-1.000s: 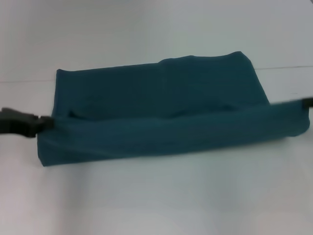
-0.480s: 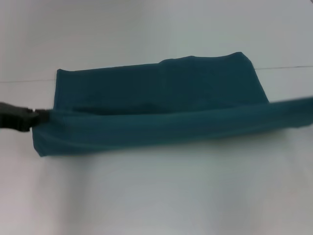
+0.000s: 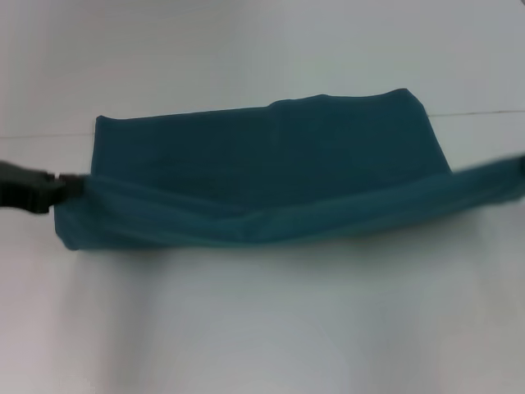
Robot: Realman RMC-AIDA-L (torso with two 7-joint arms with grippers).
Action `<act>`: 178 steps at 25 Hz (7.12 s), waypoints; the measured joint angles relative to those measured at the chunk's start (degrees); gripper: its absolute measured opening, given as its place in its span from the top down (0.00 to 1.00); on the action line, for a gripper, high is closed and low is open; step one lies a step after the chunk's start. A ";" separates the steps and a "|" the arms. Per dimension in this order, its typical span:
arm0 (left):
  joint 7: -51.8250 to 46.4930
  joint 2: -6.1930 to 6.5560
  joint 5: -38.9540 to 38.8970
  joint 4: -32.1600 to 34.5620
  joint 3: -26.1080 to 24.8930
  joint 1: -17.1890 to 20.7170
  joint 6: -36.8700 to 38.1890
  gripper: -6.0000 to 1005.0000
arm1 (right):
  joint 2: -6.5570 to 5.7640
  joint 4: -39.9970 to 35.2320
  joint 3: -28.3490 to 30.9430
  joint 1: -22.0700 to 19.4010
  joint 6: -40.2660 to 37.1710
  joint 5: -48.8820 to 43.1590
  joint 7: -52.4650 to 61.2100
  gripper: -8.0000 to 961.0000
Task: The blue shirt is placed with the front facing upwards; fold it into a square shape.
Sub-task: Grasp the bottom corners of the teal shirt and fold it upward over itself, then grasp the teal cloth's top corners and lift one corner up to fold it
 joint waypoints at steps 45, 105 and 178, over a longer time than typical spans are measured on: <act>8.81 -6.90 -5.38 0.69 -3.96 23.31 16.46 0.99 | 5.60 11.34 3.92 -19.92 -6.40 -0.55 -11.73 0.98; 5.03 2.25 -3.78 -26.16 -6.19 -9.78 -21.96 0.99 | -2.56 30.13 8.45 6.62 24.90 4.39 -5.40 0.98; -11.35 1.23 -0.80 -22.87 -1.65 -4.97 -24.68 0.23 | 6.82 33.35 -11.94 1.60 40.81 41.05 -52.66 0.14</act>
